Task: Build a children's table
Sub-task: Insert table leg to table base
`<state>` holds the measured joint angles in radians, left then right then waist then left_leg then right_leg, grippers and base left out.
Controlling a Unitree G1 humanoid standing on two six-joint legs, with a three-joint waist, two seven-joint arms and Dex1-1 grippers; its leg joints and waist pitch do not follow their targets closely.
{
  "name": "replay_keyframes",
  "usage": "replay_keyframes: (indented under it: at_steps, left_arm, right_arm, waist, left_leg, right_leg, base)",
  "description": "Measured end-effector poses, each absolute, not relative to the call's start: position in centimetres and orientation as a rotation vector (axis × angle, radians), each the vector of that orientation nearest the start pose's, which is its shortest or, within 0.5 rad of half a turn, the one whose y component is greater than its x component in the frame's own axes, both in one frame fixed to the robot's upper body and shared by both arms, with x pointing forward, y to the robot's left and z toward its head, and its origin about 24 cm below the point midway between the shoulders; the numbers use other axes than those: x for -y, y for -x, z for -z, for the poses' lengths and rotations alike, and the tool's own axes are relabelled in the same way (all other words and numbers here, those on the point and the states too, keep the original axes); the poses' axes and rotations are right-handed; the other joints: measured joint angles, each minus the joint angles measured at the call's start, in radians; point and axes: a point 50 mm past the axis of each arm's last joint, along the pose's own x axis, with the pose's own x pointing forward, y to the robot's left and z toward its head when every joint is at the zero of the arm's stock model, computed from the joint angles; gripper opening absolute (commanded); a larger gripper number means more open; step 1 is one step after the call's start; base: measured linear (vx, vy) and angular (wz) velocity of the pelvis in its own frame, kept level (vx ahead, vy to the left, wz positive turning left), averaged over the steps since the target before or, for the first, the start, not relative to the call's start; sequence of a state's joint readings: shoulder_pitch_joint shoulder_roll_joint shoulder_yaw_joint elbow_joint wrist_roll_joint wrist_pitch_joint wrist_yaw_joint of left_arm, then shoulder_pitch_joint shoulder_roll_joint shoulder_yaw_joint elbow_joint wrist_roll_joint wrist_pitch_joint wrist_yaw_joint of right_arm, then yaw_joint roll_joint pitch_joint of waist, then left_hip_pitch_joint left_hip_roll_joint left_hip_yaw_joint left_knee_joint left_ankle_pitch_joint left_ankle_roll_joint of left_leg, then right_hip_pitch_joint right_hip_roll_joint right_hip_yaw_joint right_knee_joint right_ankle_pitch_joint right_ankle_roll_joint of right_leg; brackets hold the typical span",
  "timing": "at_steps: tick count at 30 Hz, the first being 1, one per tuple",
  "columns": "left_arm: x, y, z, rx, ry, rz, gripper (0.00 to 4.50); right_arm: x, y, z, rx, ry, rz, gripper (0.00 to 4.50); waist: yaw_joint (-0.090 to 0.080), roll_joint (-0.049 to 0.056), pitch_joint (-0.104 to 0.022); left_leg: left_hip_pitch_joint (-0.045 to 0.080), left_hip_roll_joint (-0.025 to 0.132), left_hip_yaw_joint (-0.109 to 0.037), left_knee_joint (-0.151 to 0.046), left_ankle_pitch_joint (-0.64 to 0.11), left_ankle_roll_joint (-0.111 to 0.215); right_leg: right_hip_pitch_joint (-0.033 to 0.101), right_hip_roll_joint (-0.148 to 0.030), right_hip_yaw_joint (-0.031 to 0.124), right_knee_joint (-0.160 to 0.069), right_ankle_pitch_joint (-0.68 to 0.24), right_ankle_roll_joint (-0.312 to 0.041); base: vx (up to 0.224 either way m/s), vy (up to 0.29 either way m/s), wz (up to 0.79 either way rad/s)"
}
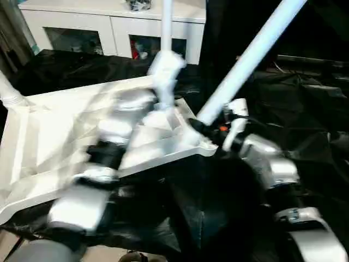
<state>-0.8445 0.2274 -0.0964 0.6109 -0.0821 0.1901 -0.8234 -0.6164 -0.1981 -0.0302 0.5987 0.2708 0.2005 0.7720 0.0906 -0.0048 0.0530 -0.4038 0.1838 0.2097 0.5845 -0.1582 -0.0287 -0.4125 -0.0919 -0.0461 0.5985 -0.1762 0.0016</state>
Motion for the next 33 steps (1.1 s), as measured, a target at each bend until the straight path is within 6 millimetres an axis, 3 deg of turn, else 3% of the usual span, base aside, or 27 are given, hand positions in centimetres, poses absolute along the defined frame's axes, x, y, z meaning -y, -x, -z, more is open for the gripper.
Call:
replay_keyframes:
  at_steps: [4, 8, 20, 25, 33]
  left_arm:
    - [-10.7, -35.6, -11.5, -0.223, -0.233, 1.101, 1.47]
    - [-9.9, -34.3, -9.8, -0.32, -0.259, 1.225, 1.8]
    - [-10.2, -34.4, -6.2, -0.495, -0.356, 1.119, 1.97]
    - [-10.1, -34.7, -6.1, -0.526, -0.329, 1.087, 1.97]
    - [-10.1, -34.8, -6.0, -0.548, -0.296, 1.086, 1.25]
  right_arm:
    - [14.5, -35.1, -8.2, -0.189, -0.11, -0.778, 1.87]
    - [15.5, -35.2, -8.4, -0.227, -0.073, -0.767, 1.87]
    - [15.6, -35.0, -8.7, -0.254, -0.044, -0.79, 1.87]
    - [15.5, -34.9, -8.6, -0.272, -0.042, -0.794, 1.87]
    - [15.5, -34.8, -8.7, -0.268, -0.031, -0.805, 1.87]
  waist:
    - [0.004, -0.001, 0.001]
    - [0.005, -0.001, 0.001]
    - [-0.002, 0.0, 0.001]
    - [-0.002, 0.0, 0.001]
    - [-0.002, 0.0, 0.001]
  left_leg:
    - [0.0, 0.0, 0.0, 0.001, 0.0, 0.0]
    - [0.0, 0.0, 0.0, 0.003, 0.0, 0.0]
    - [0.002, 0.0, 0.0, 0.003, 0.001, -0.001]
    - [0.002, 0.0, 0.0, 0.004, 0.001, -0.001]
    - [0.002, 0.0, 0.0, 0.005, 0.001, -0.001]
  right_leg:
    - [0.0, 0.0, 0.0, 0.002, 0.0, 0.0]
    - [0.0, 0.0, 0.001, 0.004, 0.0, 0.0]
    - [0.0, 0.0, 0.001, 0.006, 0.0, 0.0]
    - [0.0, 0.0, 0.001, 0.007, 0.0, 0.0]
    - [0.0, 0.0, 0.001, 0.008, 0.0, 0.0]
  base:
    - [0.0, 0.0, 0.0]
    - [0.0, 0.0, 0.0]
    - [0.0, 0.0, 0.0]
    - [0.0, 0.0, 0.0]
    - [0.0, 0.0, 0.0]
